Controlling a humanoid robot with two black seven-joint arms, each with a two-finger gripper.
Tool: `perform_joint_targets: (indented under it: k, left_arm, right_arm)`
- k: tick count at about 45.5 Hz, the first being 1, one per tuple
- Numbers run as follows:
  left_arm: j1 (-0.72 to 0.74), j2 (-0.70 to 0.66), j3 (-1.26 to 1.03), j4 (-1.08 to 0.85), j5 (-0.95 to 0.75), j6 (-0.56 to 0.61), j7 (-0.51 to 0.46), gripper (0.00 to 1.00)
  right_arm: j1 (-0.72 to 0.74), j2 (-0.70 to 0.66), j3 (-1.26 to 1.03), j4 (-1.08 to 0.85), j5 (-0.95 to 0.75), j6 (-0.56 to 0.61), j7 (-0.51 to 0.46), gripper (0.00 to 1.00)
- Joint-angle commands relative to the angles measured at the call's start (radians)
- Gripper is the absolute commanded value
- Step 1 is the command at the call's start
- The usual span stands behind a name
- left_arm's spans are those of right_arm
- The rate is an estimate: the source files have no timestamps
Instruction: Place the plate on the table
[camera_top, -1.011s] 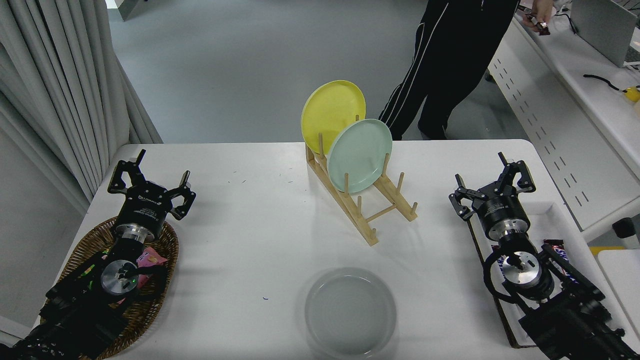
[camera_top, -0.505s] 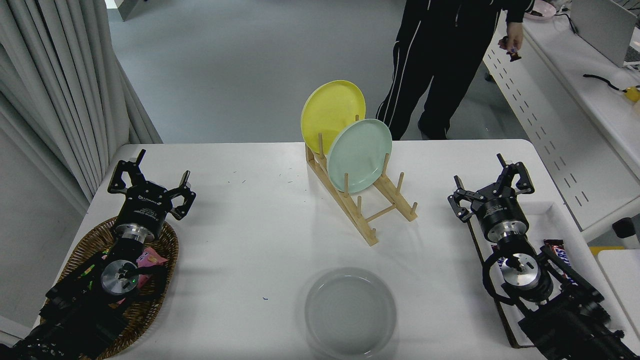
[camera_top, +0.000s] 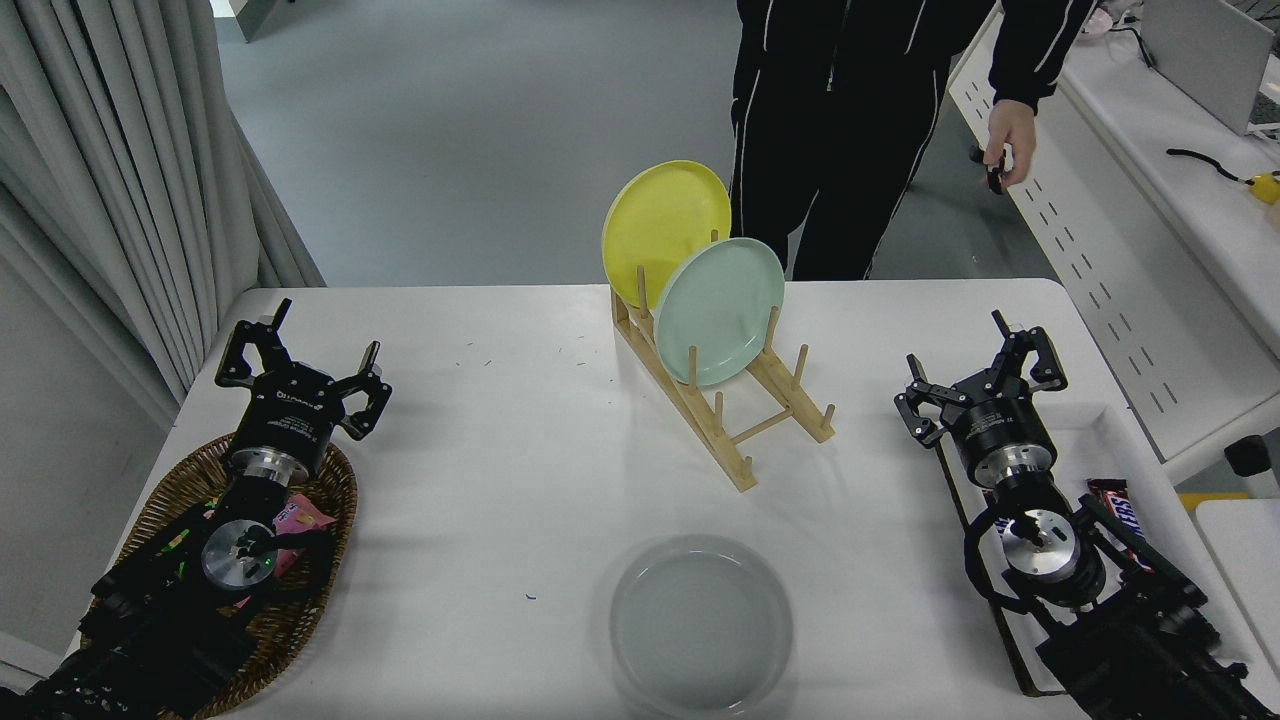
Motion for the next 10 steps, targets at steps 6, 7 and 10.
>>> perform_joint_targets:
  k: [6,7,10]
  left_arm:
    - [0.000,0.000,0.000,0.000,-0.001,0.000,0.000,1.00]
    - [0.000,0.000,0.000,0.000,0.000,0.000,0.000,1.00]
    - [0.000,0.000,0.000,0.000,0.000,0.000,0.000,1.00]
  right_arm:
    - [-0.001,0.000,-0.003,0.000,-0.006,0.021,0.000,1.00]
    - [-0.001,0.000,-0.003,0.000,-0.006,0.021,0.000,1.00]
    - [-0.001,0.000,-0.003,0.000,-0.006,0.021,0.000,1.00]
